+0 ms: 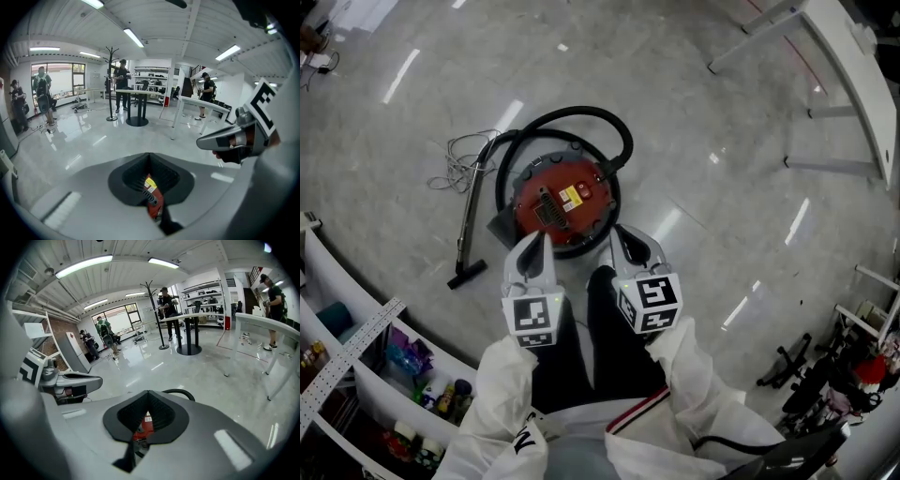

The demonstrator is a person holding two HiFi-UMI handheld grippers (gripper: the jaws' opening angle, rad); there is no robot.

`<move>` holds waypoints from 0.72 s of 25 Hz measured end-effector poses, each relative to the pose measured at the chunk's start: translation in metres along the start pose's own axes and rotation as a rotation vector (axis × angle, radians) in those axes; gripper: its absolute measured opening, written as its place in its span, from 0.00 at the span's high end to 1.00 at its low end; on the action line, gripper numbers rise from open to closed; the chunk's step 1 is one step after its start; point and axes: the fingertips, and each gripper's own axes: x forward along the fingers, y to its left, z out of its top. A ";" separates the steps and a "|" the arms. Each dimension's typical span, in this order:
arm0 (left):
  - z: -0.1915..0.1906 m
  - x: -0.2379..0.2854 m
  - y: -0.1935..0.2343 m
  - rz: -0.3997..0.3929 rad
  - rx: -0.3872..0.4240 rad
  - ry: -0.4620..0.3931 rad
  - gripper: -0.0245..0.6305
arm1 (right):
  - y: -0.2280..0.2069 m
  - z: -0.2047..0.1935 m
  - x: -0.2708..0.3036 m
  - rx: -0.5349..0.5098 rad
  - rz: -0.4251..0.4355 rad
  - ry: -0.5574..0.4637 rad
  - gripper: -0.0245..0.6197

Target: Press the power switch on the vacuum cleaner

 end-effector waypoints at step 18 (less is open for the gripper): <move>-0.055 0.050 0.005 0.007 -0.041 0.075 0.96 | -0.009 -0.038 0.064 -0.030 0.037 0.060 0.96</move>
